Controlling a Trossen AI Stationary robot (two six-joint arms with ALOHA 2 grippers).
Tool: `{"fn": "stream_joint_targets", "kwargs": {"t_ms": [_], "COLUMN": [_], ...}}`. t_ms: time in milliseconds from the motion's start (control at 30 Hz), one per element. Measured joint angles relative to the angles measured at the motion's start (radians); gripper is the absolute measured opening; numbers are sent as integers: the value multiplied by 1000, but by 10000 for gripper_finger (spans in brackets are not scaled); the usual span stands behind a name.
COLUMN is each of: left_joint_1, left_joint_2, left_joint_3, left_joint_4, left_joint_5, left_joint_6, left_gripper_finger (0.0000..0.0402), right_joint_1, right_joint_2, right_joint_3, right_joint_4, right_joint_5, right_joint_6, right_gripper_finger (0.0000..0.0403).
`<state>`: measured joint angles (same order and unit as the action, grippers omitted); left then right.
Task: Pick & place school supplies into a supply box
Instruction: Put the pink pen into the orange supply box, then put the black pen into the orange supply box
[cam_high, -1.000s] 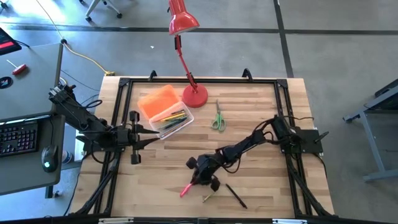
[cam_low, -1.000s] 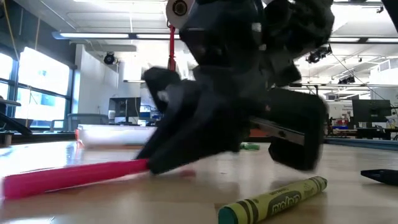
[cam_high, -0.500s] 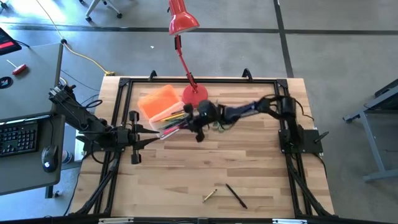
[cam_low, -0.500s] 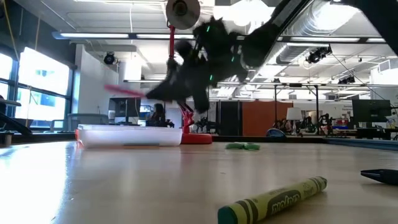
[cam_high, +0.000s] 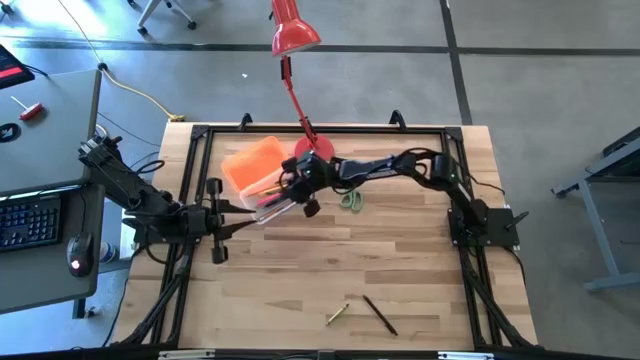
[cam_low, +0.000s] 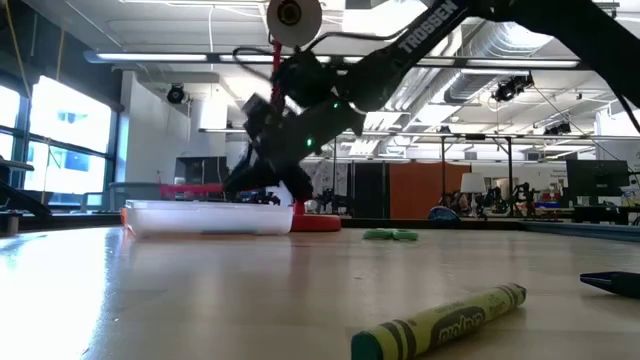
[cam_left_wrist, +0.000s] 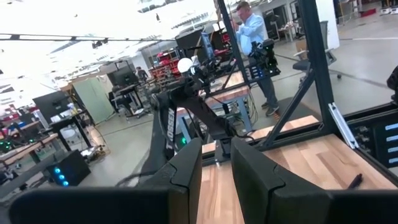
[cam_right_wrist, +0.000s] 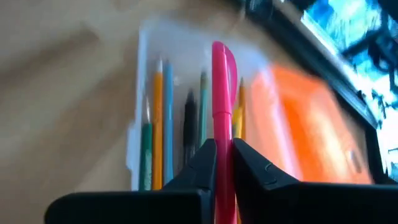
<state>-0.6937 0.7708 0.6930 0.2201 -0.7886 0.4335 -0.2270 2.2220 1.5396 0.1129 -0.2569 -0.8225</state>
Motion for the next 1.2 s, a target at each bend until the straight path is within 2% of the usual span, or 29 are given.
{"fn": "stream_joint_targets", "kwargs": {"t_ms": [133, 300, 500, 667, 800, 967, 1033, 1200], "left_joint_1": [0, 0, 0, 0, 0, 0, 0, 0], "left_joint_2": [0, 0, 0, 0, 0, 0, 0, 0], "left_joint_3": [0, 0, 0, 0, 0, 0, 0, 0], "left_joint_4": [-4, -4, -11, -15, -20, -23, -26, -19], "left_joint_5": [-14, -14, -15, -15, -14, -13, -13, -9], "left_joint_6": [0, 0, 0, -3, -3, -14, -19, -23], "left_gripper_finger": [117, 117, 117, 117, 117, 117, 117, 117], "right_joint_1": [6, 7, 19, 84, 163, 280, 325, 425], "right_joint_2": [25, 11, 14, -39, -112, -193, -218, -238], "right_joint_3": [13, 19, 17, 16, 17, 17, 17, 17], "right_joint_4": [-5, 81, 72, 16, -120, -370, -495, -738], "right_joint_5": [75, 75, 87, 91, 114, 264, 300, 275], "right_joint_6": [11, 39, 101, 169, 187, 229, 313, 551], "right_gripper_finger": [30, 58, 78, 79, 80, 78, 79, 79]}}
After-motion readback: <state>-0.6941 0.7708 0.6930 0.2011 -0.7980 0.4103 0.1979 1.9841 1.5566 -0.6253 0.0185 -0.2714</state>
